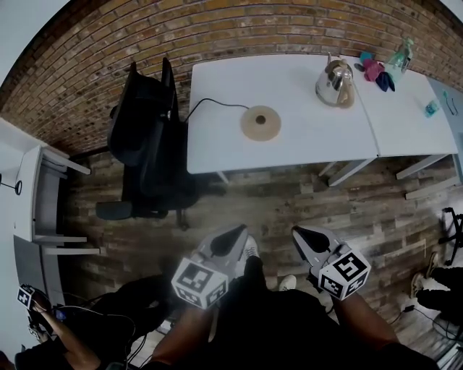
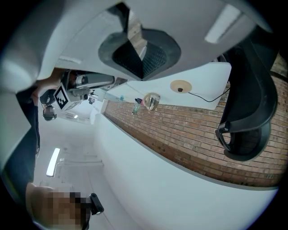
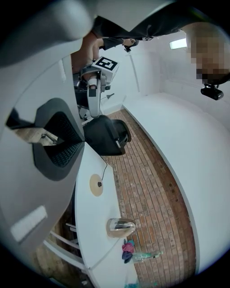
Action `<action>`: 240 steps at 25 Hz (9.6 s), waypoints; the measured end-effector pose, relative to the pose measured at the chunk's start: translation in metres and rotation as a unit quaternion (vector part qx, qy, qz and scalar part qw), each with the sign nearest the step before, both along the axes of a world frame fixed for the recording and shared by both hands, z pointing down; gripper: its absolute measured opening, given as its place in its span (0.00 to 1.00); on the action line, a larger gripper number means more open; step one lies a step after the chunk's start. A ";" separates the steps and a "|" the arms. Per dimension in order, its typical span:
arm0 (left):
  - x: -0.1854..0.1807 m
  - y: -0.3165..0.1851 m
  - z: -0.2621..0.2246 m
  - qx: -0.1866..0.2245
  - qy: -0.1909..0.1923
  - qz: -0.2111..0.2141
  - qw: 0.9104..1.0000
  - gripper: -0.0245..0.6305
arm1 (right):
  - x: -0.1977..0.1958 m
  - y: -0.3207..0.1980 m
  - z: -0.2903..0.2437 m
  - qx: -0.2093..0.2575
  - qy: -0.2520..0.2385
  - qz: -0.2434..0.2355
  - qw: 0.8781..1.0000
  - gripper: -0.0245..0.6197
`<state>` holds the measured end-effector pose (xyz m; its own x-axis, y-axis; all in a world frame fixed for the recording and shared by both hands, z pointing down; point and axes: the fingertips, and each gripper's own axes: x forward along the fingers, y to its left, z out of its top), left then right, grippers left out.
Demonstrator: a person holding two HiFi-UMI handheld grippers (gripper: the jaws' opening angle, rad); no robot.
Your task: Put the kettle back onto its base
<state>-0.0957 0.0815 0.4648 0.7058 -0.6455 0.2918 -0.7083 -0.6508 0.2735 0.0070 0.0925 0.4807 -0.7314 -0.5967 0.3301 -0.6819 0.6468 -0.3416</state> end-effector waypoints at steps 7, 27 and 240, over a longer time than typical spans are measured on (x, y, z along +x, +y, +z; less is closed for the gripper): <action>-0.023 -0.040 -0.015 0.016 0.010 0.010 1.000 0.04 | -0.025 -0.036 -0.011 0.017 0.016 0.006 1.000 0.08; -0.050 -0.094 -0.033 0.041 0.000 0.081 0.996 0.04 | -0.061 -0.089 -0.043 0.055 0.036 0.056 0.996 0.08; -0.024 -0.258 0.029 -0.028 -0.043 -0.026 0.998 0.04 | 0.056 -0.359 0.008 0.092 0.094 0.151 0.980 0.20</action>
<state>-0.1192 -0.1767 0.4941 0.6431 -0.6615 0.3857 -0.7627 -0.5985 0.2453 0.0631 -0.2664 0.4886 -0.4491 -0.8385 0.3085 -0.8912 0.4450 -0.0878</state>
